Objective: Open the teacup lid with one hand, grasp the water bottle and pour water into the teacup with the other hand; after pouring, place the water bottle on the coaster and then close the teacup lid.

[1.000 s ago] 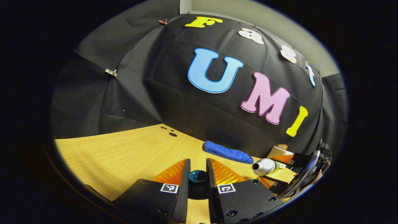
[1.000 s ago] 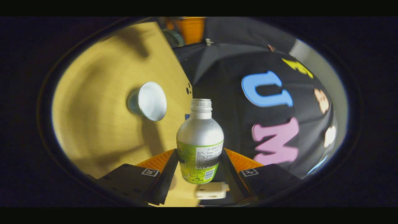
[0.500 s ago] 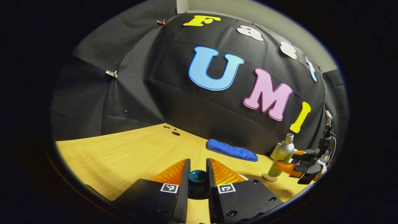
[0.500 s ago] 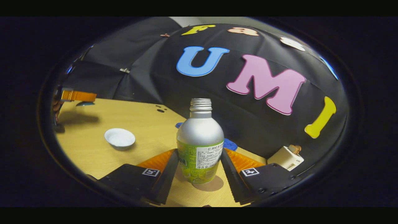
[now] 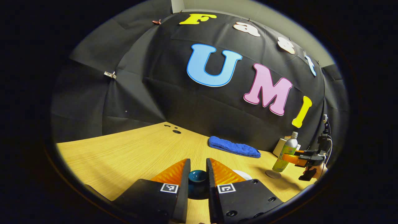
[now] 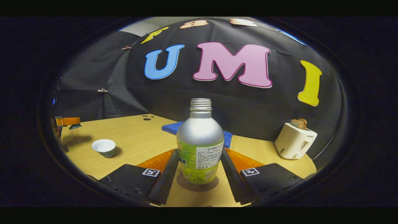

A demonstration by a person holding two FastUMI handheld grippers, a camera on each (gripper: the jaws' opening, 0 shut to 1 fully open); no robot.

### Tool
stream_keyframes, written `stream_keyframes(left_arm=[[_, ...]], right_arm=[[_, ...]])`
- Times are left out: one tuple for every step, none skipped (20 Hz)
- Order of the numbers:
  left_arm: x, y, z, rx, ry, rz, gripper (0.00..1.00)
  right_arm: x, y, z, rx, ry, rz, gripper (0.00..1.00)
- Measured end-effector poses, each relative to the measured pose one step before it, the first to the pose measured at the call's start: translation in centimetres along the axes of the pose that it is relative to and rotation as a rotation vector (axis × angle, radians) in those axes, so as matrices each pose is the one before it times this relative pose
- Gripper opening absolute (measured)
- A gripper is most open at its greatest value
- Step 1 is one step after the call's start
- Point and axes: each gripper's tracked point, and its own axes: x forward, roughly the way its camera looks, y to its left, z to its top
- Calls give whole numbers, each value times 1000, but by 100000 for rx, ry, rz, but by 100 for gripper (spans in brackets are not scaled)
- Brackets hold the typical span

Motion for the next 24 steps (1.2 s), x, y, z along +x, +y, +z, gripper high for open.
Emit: stream_keyframes(left_arm=[[33,-64,-142,-38,362,-186,31],[124,-53,-218,-142,391,-271,31],[65,-33,-165,65,309,18,31],[2,25,-54,200,209,81,31],[88,-70,-114,172,214,18,31],[37,-24,-72,71,155,-4,31],[106,-75,-40,52,98,-96,31],[-24,6,38,65,100,25,31],[-61,-31,-100,198,86,39,31],[-55,61,37,178,-7,128,31],[-32,-44,67,60,-175,61,31],[-1,27,94,3,-134,111,31],[49,37,-37,40,-154,65,31],[50,33,-61,40,22,88,31],[-73,47,68,-45,71,13,31],[-11,-68,-44,-60,115,-118,31],[20,-68,-66,100,30,-83,31],[23,-92,83,184,-85,-18,31],[-61,-137,-17,203,-67,-121,31],[3,-110,15,138,-39,-74,31],[-42,-155,-21,90,-19,-207,31],[-22,-197,-12,93,180,-340,31],[24,-142,-128,241,194,-192,31],[-16,-114,40,370,99,-95,31]], right_arm=[[92,-615,-612,1605,845,-693,80],[138,-135,-329,1773,654,-200,80],[102,-83,-246,1328,410,112,80],[112,-24,-119,1029,203,262,80],[58,93,-72,550,141,364,80],[143,64,31,657,-153,516,80],[94,261,-41,721,-36,761,80],[112,166,-104,972,261,689,80],[50,273,-174,979,322,844,80],[-69,-31,-23,374,368,6,80],[72,-197,74,336,-237,-363,80],[-17,-163,-2,206,-59,-491,80],[-70,-204,-83,476,-238,-533,80],[28,-262,-18,551,-16,-333,80],[-68,-79,35,437,-118,-348,80],[-141,-128,-138,1828,21,121,80],[-35,-87,-38,645,-239,-78,80],[-61,37,52,101,-150,95,76],[27,78,-132,539,235,701,77],[124,341,-503,1071,1241,1111,82],[-20,145,-682,661,2387,546,79],[78,-58,-553,-174,1502,-32,84],[0,-37,-337,-80,719,102,85],[-16,173,-229,225,112,368,87]])
